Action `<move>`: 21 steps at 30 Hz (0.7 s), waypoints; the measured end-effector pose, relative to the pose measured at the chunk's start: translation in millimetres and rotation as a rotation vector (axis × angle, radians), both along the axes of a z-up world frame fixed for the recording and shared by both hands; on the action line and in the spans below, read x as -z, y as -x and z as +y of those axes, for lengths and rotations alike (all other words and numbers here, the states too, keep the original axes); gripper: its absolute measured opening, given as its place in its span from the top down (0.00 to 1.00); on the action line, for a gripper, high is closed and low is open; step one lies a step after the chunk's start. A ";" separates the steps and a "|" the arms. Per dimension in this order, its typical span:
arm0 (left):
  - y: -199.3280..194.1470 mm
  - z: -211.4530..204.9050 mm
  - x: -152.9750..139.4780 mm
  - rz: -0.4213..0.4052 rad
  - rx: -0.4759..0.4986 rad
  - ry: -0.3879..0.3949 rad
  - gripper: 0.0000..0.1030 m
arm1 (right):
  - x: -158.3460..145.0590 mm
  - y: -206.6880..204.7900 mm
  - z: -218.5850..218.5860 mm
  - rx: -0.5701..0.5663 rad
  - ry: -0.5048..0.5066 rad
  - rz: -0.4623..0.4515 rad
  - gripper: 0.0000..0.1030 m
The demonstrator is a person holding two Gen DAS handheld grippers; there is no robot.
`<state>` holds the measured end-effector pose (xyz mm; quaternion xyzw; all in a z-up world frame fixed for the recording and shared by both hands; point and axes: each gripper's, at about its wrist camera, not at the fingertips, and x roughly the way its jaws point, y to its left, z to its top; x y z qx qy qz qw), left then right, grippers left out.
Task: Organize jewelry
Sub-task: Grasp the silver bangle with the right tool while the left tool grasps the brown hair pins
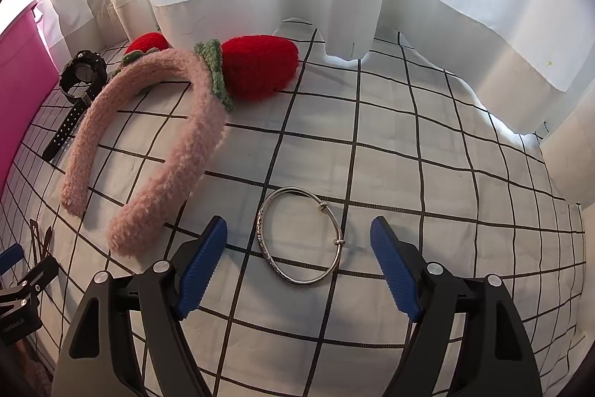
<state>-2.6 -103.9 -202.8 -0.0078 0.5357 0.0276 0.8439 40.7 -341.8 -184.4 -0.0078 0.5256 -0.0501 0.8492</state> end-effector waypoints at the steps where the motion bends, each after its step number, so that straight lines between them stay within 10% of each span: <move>1: -0.5 1.2 0.5 0.005 -0.002 -0.002 0.05 | -0.2 0.0 -0.1 -0.001 -0.002 0.001 0.27; 10: 17.5 -10.8 -9.9 0.006 0.037 0.004 0.29 | -10.2 9.7 0.0 0.007 0.006 -0.015 0.57; 15: 20.2 -18.1 -17.4 -0.008 0.078 0.003 0.87 | -12.6 11.2 0.1 0.012 -0.003 -0.022 0.57; 21: 18.9 -9.5 -21.1 -0.004 0.080 0.047 0.90 | -15.4 15.4 -2.3 0.028 -0.022 -0.021 0.57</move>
